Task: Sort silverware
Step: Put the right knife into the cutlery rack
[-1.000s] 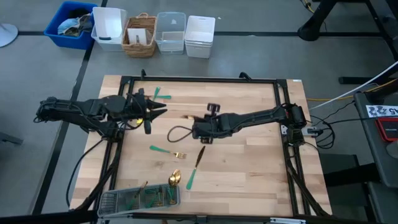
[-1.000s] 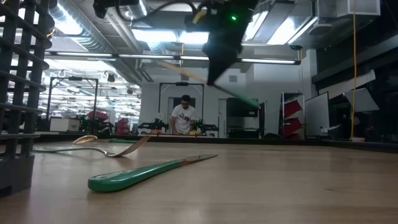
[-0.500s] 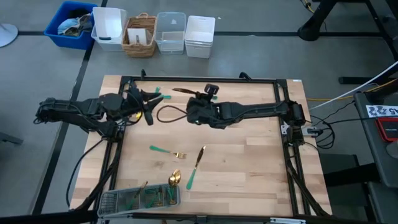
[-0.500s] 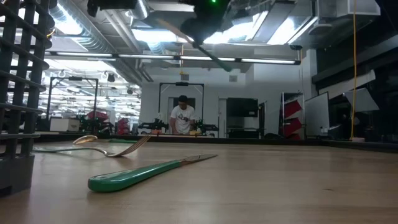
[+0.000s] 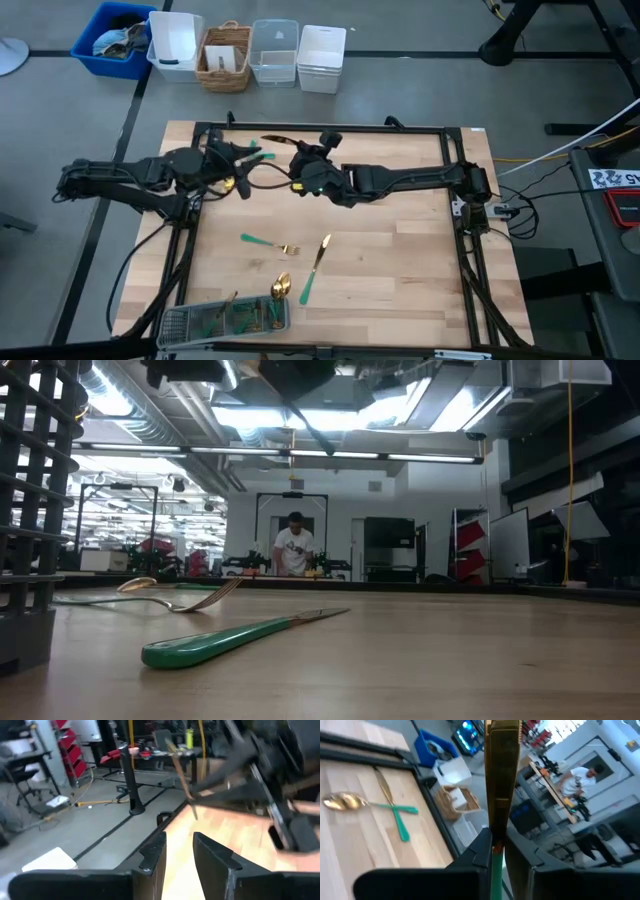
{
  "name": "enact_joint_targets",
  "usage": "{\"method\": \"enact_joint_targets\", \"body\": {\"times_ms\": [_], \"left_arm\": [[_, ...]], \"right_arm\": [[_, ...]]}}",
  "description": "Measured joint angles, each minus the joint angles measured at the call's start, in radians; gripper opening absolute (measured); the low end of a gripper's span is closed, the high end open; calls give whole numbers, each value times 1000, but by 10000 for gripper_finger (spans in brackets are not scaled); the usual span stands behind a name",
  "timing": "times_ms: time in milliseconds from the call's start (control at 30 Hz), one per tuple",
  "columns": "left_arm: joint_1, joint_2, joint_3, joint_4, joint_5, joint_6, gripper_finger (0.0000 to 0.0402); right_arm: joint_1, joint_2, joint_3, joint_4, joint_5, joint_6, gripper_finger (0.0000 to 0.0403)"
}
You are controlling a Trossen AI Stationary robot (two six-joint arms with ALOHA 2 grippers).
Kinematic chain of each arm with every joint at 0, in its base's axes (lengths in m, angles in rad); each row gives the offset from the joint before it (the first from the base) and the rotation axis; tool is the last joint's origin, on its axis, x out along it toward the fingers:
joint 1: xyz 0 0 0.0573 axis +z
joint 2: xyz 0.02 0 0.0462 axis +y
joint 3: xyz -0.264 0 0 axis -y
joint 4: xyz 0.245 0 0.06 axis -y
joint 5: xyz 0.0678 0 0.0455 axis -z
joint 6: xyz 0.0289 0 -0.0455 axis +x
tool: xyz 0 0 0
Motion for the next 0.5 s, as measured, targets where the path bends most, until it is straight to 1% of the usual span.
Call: {"method": "enact_joint_targets", "body": {"times_ms": [133, 333, 400, 500], "left_arm": [[0, 41, 0, -2, 33, 85, 104], [0, 107, 0, 3, 33, 147, 150], [0, 119, 0, 8, 33, 146, 162], [0, 129, 0, 57, 33, 99, 173]], "right_arm": [[0, 0, 0, 54, -64, 0, 41], [0, 0, 0, 79, -161, 15, 41], [0, 0, 0, 80, -169, 16, 41], [0, 0, 0, 80, -169, 17, 41]]}}
